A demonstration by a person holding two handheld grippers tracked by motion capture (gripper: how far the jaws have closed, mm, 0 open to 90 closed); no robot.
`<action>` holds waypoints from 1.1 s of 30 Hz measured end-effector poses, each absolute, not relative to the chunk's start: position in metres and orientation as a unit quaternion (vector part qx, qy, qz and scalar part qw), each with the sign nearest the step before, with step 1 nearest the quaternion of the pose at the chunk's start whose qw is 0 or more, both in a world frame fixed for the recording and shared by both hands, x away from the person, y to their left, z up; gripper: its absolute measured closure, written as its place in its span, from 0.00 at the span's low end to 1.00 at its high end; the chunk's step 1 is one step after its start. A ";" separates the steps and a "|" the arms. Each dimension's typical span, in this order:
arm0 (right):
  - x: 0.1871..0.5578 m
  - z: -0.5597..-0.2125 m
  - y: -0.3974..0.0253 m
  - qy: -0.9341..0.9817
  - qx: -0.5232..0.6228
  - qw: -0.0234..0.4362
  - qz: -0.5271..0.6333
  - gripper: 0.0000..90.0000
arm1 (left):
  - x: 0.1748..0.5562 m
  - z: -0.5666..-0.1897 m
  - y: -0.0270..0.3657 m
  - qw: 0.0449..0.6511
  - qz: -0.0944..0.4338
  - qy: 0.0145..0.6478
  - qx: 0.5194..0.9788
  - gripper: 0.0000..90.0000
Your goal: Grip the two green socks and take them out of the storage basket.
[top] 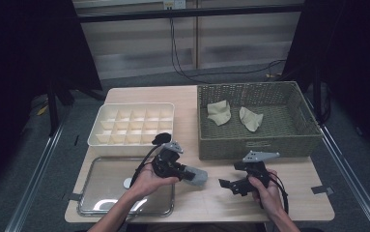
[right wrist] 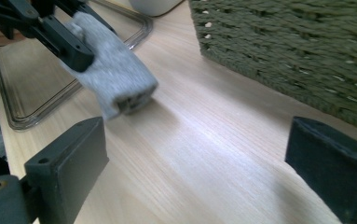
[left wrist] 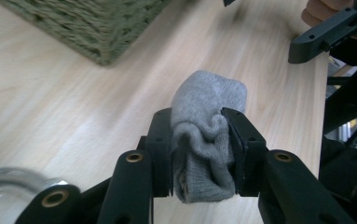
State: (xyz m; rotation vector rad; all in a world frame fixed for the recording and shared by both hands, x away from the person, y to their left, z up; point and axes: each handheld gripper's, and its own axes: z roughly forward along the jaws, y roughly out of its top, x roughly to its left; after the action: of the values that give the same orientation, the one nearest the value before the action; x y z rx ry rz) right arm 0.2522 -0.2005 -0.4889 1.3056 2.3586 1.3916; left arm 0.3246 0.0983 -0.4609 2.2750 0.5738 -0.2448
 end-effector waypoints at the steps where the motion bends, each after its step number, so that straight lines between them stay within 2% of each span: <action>1: 0.252 -0.489 -0.202 0.777 0.428 0.053 0.459 0.06 | 0.324 -0.461 0.100 0.378 -0.092 0.226 0.893 0.73; 4: 0.251 -0.490 -0.206 0.773 0.434 0.051 0.459 0.05 | 0.325 -0.461 0.107 0.371 -0.092 0.227 0.896 0.73; 12: 0.250 -0.484 -0.215 0.760 0.443 0.083 0.467 0.04 | 0.331 -0.448 0.121 0.382 -0.082 0.238 0.889 0.73; 33: 0.254 -0.491 -0.210 0.774 0.432 0.080 0.456 0.04 | 0.343 -0.416 0.151 0.378 -0.062 0.245 0.891 0.73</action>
State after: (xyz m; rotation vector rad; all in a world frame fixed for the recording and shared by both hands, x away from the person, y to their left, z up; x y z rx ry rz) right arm 0.2540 -0.2095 -0.4908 1.2916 2.3155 1.3634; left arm 0.3426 0.1514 -0.4160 2.2767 0.6256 -0.1581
